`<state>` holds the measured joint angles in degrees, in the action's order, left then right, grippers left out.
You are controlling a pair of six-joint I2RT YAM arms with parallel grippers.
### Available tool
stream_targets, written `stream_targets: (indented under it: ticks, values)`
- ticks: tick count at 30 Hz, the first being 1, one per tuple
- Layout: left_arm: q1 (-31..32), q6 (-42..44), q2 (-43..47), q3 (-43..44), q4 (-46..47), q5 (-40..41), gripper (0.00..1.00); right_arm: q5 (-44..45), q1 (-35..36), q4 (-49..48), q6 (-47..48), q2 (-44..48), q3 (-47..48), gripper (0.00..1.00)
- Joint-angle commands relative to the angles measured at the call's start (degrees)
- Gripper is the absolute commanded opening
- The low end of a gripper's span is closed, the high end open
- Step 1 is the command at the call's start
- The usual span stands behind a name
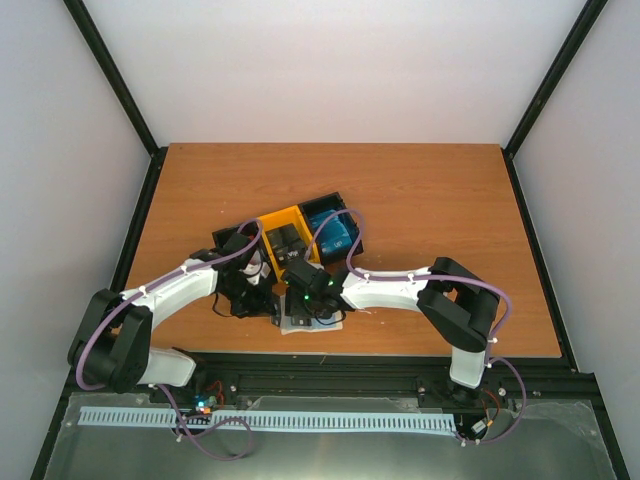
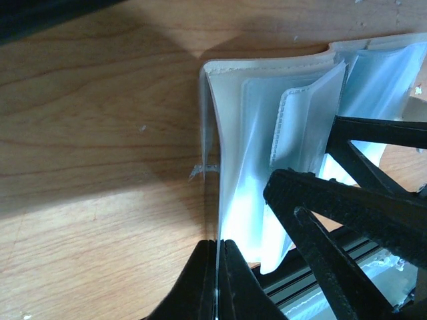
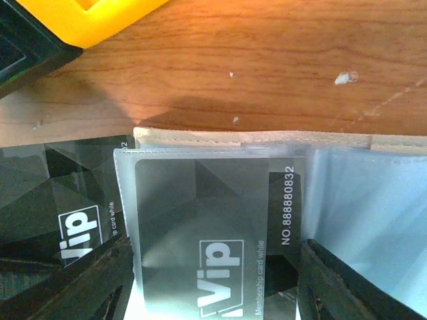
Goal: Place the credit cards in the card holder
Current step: Insert the credit card into the card holder.
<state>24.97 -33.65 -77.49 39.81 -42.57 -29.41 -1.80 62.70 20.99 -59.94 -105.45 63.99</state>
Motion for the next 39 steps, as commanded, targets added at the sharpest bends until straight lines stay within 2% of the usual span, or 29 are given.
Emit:
stream_targets:
  ticks: [1,13,21,27,31,39]
  values:
    - [0.5,0.8,0.8,0.1,0.8,0.2,0.00,-2.3,0.7,-2.8,-2.0,0.3,-0.9,0.66]
    - [0.5,0.3,1.3,1.7,-0.4,2.1,0.01,3.0,0.9,7.1,-1.0,0.4,3.1,0.65]
    - [0.5,0.5,0.7,1.5,0.3,1.4,0.01,-3.2,0.8,-0.1,-1.0,1.6,0.4,0.58]
    - [0.5,0.6,0.4,1.5,0.5,1.1,0.01,-3.9,0.8,-2.5,-1.3,2.4,-0.9,0.57]
    - [0.5,0.5,0.5,1.9,-0.1,2.0,0.01,-0.1,0.8,0.7,-1.1,2.8,0.1,0.58]
    - [0.5,-1.6,4.7,5.6,-4.4,9.4,0.00,11.6,-0.4,11.6,-0.2,9.6,-0.5,0.61]
